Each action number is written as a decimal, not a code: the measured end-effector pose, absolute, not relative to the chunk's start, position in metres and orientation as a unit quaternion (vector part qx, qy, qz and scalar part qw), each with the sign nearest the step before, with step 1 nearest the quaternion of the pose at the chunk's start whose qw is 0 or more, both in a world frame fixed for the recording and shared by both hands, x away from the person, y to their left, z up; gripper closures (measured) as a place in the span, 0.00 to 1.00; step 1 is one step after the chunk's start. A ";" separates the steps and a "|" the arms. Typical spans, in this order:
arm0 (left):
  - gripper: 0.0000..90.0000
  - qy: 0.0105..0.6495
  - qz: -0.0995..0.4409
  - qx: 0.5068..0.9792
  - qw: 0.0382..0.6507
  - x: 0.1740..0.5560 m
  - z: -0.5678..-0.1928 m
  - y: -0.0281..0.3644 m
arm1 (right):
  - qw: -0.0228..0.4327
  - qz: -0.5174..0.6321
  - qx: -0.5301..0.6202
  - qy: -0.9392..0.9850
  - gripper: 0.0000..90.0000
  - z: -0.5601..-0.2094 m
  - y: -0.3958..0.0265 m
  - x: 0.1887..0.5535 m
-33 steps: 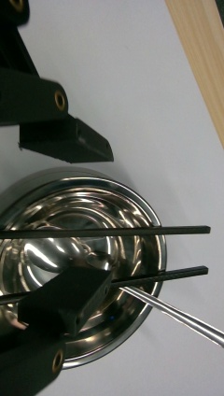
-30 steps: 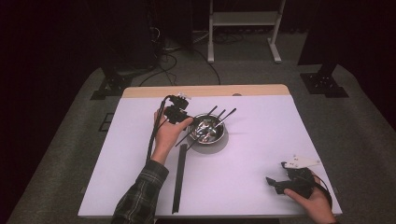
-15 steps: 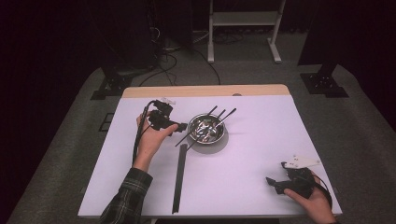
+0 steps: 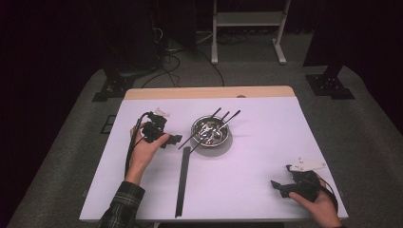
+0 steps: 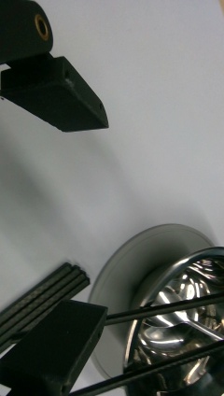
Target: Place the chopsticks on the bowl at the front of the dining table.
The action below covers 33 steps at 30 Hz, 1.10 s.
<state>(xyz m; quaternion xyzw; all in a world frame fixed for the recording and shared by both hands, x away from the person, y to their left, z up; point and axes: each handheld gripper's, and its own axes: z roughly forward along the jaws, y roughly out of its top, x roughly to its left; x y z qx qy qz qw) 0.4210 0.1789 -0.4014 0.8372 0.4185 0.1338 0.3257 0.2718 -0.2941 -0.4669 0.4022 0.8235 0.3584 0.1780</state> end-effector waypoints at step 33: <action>0.10 0.377 0.101 0.862 0.323 0.400 -0.412 0.161 | 0.179 0.358 0.401 0.824 0.13 -0.467 -0.294 0.272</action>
